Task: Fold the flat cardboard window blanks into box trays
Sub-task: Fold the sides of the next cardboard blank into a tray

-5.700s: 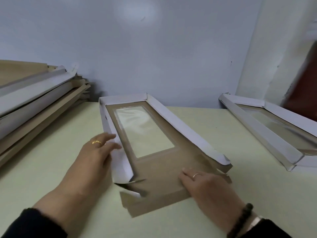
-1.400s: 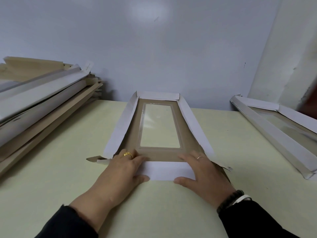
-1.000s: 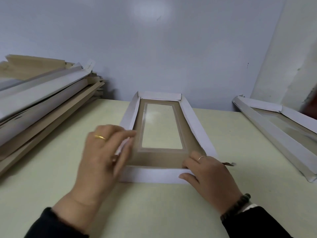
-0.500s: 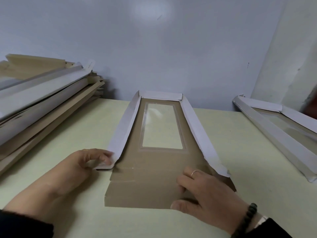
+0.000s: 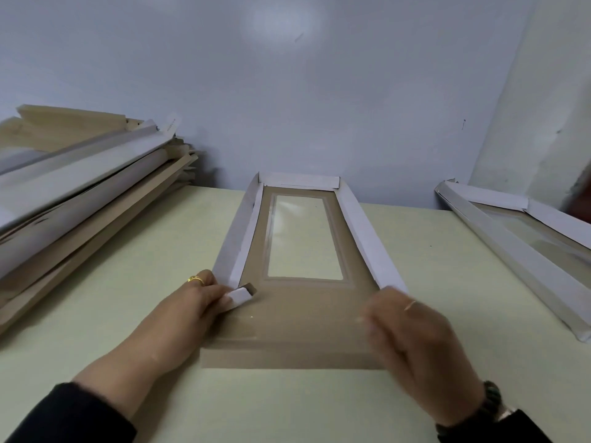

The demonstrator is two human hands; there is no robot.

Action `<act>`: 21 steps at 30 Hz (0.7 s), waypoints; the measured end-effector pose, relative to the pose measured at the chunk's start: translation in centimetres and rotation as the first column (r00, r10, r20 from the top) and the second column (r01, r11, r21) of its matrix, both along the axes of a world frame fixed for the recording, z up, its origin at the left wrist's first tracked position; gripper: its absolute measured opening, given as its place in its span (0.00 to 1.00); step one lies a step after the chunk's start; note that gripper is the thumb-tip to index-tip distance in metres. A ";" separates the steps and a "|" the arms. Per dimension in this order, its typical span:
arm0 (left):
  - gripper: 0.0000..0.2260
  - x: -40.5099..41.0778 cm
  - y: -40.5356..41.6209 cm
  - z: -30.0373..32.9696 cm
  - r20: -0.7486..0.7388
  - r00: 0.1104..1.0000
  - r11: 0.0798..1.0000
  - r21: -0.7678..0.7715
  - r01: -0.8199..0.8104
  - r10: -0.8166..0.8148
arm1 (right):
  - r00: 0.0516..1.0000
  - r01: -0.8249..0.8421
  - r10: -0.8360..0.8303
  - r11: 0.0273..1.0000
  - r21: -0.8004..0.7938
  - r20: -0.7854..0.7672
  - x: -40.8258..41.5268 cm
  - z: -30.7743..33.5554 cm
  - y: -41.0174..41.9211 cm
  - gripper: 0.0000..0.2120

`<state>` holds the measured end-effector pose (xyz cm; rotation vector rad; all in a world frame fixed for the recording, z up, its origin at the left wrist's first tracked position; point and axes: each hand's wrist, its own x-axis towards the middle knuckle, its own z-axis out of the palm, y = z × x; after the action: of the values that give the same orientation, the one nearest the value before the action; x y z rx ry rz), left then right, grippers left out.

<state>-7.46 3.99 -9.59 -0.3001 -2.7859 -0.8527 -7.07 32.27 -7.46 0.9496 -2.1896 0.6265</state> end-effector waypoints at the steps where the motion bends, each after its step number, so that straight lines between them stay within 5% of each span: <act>1: 0.13 0.0 0.2 -0.1 -0.013 1.000 0.999 -0.051 -0.001 0.000 | 0.999 0.043 -0.041 0.993 -0.109 0.017 -0.3 0.1 0.8 0.17; 3: 0.15 -0.1 0.4 -0.5 -0.043 0.999 0.990 -0.143 -0.011 0.005 | 0.979 0.203 -0.192 0.956 -0.214 0.069 -1.4 0.1 2.7 0.13; 6: 0.19 0.0 0.5 -0.7 -0.059 0.998 0.980 -0.197 -0.012 0.000 | 0.922 0.362 -0.351 0.932 -0.038 0.164 -3.0 -0.8 5.1 0.19; 9: 0.20 0.1 0.7 -0.6 -0.063 0.998 0.978 -0.207 0.001 -0.014 | 0.903 0.233 -0.264 0.964 0.128 0.338 -3.7 -1.9 6.3 0.24; 14: 0.22 0.2 0.4 -0.7 -0.069 0.998 0.988 -0.155 0.002 -0.013 | 0.694 0.198 -0.020 0.966 -0.164 0.719 -3.6 -1.9 6.7 0.28; 18: 0.23 0.7 0.1 -0.5 -0.070 0.997 0.997 0.074 -0.027 0.033 | 0.597 0.214 0.056 0.950 -0.227 0.800 -3.7 -1.5 7.6 0.17; 21: 0.15 0.8 -0.1 -0.4 -0.064 0.996 0.987 0.150 -0.058 0.068 | 0.544 0.283 0.078 0.920 -0.271 0.835 -3.9 -1.8 8.4 0.09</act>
<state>-6.69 3.87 -9.94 -0.2113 -2.6365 -1.0081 -10.94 40.72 -9.31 0.2725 -2.7245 1.6567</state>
